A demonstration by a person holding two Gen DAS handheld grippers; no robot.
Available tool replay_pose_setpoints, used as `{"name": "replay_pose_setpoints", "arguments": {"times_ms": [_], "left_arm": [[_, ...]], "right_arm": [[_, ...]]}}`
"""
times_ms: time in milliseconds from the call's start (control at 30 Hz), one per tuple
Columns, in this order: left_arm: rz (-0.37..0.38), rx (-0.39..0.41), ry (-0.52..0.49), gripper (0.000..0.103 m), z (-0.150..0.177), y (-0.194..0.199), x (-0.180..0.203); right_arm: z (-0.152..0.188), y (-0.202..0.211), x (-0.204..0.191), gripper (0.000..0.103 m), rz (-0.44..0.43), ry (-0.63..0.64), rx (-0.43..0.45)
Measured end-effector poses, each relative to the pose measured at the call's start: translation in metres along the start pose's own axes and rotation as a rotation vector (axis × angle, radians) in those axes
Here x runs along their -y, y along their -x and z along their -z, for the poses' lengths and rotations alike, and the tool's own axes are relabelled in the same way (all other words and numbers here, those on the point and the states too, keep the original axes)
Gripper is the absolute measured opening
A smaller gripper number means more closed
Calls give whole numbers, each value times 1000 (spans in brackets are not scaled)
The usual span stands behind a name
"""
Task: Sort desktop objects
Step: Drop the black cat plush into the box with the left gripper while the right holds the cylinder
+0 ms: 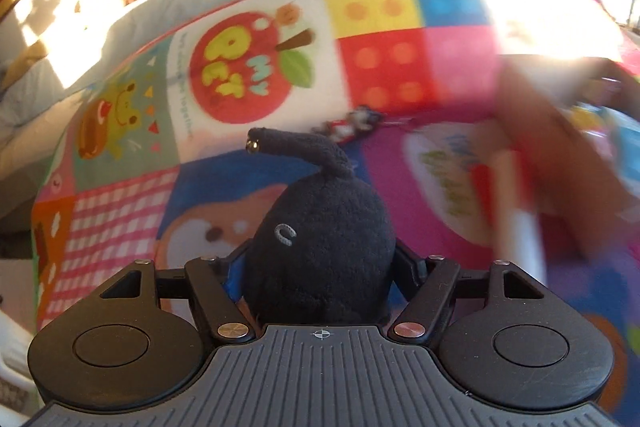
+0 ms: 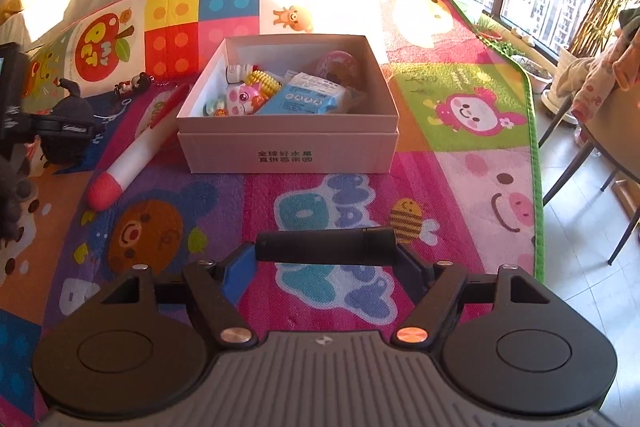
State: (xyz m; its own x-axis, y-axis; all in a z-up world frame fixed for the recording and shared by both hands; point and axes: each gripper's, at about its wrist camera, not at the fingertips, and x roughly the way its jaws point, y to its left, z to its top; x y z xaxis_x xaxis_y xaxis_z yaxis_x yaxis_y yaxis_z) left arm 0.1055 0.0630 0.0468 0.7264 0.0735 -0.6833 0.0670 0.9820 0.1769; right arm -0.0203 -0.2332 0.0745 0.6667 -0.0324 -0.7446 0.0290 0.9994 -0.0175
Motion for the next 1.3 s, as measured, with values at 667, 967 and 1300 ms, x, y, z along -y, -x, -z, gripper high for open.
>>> {"name": "replay_pose_setpoints", "arguments": {"times_ms": [667,967,1300], "left_arm": [[562,85,-75,75,-17,151,101],[483,292,111,97,-144,107,128],[321,74,140,100,-36,81,78]], "right_arm": [[31,68,35,74,28,6,17],[14,92,54,74,21,3,79],[-6,78,42,74,-10,29,101]]}}
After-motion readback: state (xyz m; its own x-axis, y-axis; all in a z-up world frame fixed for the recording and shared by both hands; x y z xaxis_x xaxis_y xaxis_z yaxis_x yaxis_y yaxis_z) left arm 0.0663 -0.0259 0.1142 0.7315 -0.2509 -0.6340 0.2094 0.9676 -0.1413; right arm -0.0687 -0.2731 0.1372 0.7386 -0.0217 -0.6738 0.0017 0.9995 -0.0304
